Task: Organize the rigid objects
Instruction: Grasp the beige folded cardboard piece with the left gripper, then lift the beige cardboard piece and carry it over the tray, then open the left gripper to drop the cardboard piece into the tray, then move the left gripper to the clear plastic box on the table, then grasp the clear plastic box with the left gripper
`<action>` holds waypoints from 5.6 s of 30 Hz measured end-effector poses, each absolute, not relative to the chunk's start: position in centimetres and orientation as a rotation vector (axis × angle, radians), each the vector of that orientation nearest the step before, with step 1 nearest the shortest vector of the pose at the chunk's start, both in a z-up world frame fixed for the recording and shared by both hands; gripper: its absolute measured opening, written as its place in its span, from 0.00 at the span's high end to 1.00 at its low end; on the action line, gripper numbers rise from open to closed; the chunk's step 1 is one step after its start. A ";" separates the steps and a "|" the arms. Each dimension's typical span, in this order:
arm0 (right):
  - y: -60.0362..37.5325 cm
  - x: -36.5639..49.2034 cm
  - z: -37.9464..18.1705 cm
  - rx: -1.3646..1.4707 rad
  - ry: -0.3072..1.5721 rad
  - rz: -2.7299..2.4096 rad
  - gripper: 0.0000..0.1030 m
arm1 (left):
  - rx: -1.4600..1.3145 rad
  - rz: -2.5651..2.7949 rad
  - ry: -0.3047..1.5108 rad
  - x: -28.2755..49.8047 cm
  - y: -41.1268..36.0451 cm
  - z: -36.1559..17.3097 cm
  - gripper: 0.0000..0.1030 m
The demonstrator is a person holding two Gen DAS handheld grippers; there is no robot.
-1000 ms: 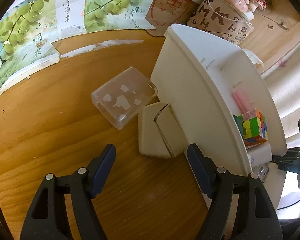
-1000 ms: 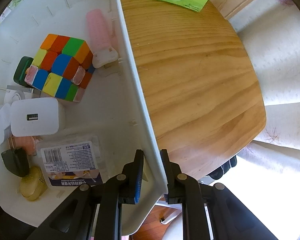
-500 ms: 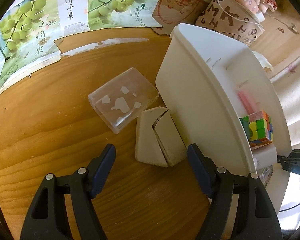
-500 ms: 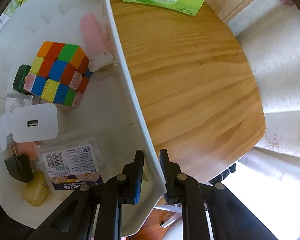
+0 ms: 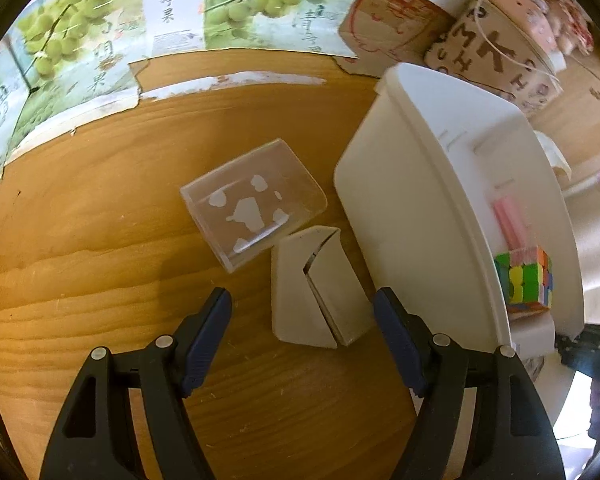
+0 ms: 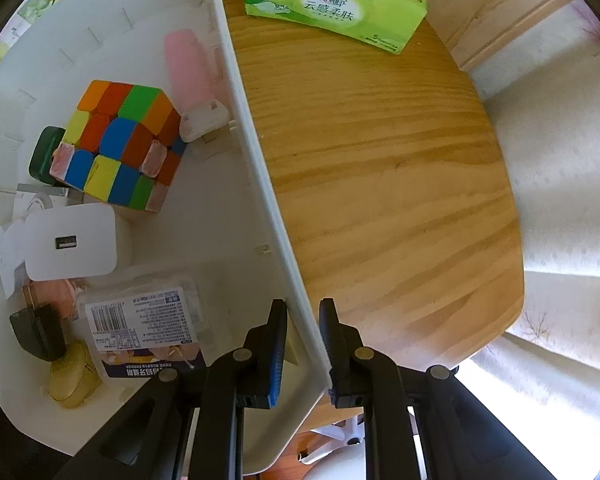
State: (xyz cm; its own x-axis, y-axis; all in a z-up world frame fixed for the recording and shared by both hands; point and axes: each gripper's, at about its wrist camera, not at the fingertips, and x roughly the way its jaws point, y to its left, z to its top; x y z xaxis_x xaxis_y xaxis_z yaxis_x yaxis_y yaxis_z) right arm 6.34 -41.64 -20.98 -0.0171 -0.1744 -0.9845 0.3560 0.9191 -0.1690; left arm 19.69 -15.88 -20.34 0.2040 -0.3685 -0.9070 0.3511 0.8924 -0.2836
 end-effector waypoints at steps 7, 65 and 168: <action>-41.4 6.9 -21.4 0.109 1.552 -0.369 0.84 | -0.101 -0.459 1.303 20.2 -16.1 -20.4 0.44; -37.3 1.8 -22.2 -0.196 1.422 -0.013 0.92 | -0.261 -0.145 1.141 5.3 -17.7 -10.3 0.49; -34.4 -1.8 -10.5 0.143 1.153 -0.433 0.35 | 0.421 -0.468 1.309 25.0 -19.1 -21.1 0.22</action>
